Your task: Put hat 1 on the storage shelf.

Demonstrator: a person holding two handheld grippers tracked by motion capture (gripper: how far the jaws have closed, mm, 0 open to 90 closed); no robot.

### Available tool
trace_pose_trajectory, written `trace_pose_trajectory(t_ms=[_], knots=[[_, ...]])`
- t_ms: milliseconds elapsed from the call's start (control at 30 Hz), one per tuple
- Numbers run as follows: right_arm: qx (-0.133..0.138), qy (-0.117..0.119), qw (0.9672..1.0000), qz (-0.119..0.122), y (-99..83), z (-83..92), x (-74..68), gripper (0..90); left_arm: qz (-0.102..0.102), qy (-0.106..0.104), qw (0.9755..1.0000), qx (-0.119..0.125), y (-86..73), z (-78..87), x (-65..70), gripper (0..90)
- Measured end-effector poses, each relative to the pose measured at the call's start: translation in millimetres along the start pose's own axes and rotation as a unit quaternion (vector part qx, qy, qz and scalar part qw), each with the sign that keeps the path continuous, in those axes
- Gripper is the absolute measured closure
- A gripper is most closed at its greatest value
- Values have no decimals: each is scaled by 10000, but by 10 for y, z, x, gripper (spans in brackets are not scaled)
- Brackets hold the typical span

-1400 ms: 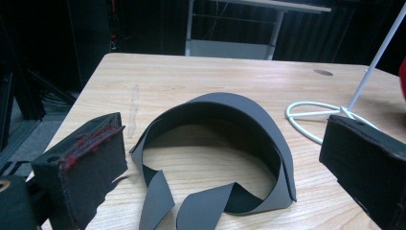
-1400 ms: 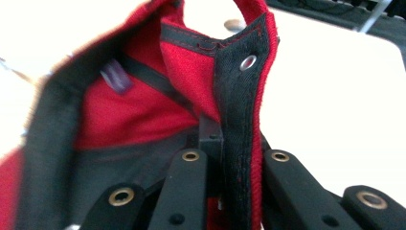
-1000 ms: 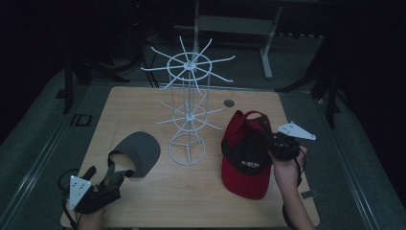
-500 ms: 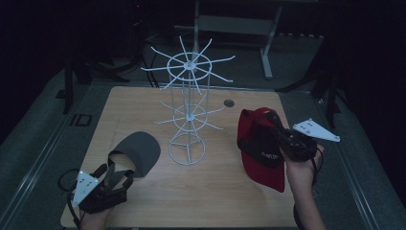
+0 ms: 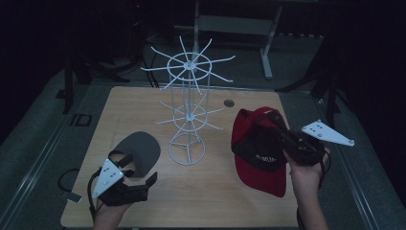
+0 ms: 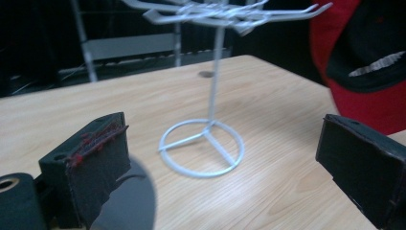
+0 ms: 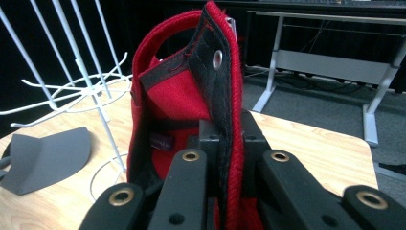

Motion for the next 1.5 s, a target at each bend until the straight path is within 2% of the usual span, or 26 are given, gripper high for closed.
trace_pose_trajectory(t_ms=[100,133,167,233,300,467,533,700,833,900,1133,1300,1500], knots=[[12,34,10000,30,14,40,-33,848,-110,-225,9997,23,88,-79,123,53],[12,34,10000,30,14,40,-33,848,-110,-225,9997,23,88,-79,123,53],[32,52,10000,69,24,58,-42,849,-167,-351,9992,-19,139,-137,194,53],[80,144,9999,21,58,115,-58,848,-190,-468,9987,-38,192,-193,261,55],[109,210,9997,-16,87,153,-69,848,-207,-608,9979,-29,253,-249,327,56],[161,257,9995,35,135,231,-109,848,-392,-867,9955,-32,421,-376,508,56],[204,324,9993,25,152,262,-128,848,-494,-929,9944,-44,493,-419,583,57],[277,419,9987,65,201,322,-194,848,-598,-1053,9926,26,682,-532,717,56],[336,487,9982,114,234,359,-242,848,-716,-1193,9902,91,811,-621,822,57],[360,515,9980,117,246,377,-265,848,-818,-1199,9894,68,857,-683,865,57],[378,624,9972,171,266,406,-336,848,-893,-1448,9854,-10,1013,-940,1026,57],[407,697,9966,163,266,420,-365,847,-985,-1477,9841,-14,1075,-1099,1124,56],[405,812,9957,176,259,437,-409,847,-999,-1524,9832,-81,1132,-1260,1211,56]])
Point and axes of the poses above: each handheld gripper's, and its own axes: z roughly backward along the jaws, y roughly out of its top, x roughly to its right, the point moved 4 cm from there along -z, roughly forward along the jaws, and after that the axes turned 4 degrees about x, right-handed, at the moved point
